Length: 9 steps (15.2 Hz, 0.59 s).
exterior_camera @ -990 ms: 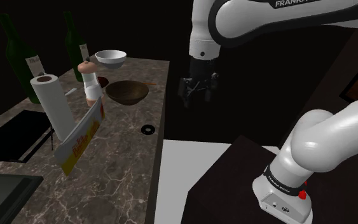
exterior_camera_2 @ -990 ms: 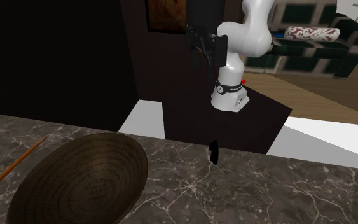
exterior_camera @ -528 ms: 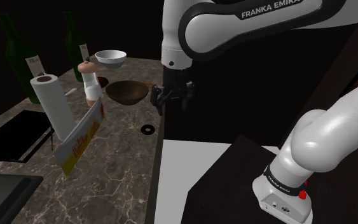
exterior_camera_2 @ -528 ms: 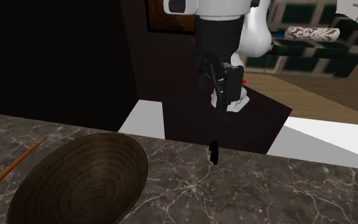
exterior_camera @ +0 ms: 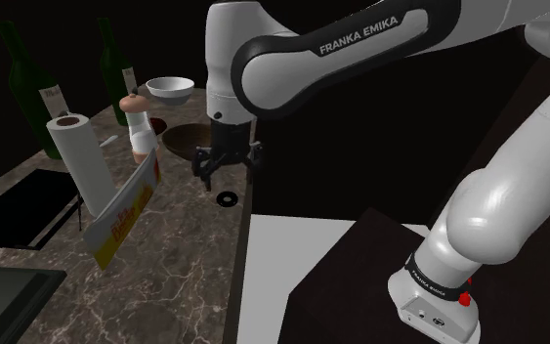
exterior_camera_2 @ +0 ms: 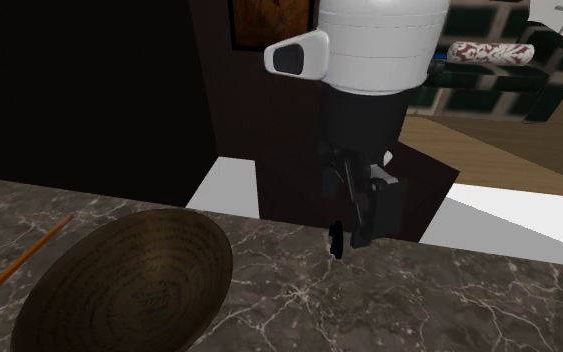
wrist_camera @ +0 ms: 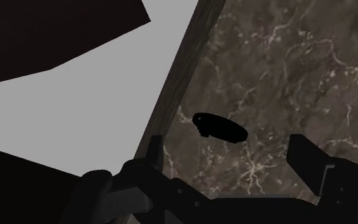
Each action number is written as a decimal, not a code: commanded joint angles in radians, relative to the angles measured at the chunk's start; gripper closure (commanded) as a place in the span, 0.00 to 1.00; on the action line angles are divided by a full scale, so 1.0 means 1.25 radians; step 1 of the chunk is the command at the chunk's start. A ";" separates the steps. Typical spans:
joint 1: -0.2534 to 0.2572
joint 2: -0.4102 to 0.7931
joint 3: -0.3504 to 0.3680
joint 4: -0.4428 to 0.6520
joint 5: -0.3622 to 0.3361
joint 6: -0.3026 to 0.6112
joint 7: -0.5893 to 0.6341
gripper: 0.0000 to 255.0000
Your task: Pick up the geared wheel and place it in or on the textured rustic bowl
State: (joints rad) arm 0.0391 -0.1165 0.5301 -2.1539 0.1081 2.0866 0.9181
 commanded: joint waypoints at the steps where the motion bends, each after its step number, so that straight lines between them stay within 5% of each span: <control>1: 0.001 0.010 0.003 -0.011 -0.004 0.021 0.006 0.00; 9: 0.002 0.035 0.008 -0.038 -0.016 0.071 0.016 0.00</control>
State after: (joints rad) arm 0.0413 -0.0753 0.5403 -2.2011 0.0891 2.1725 0.9371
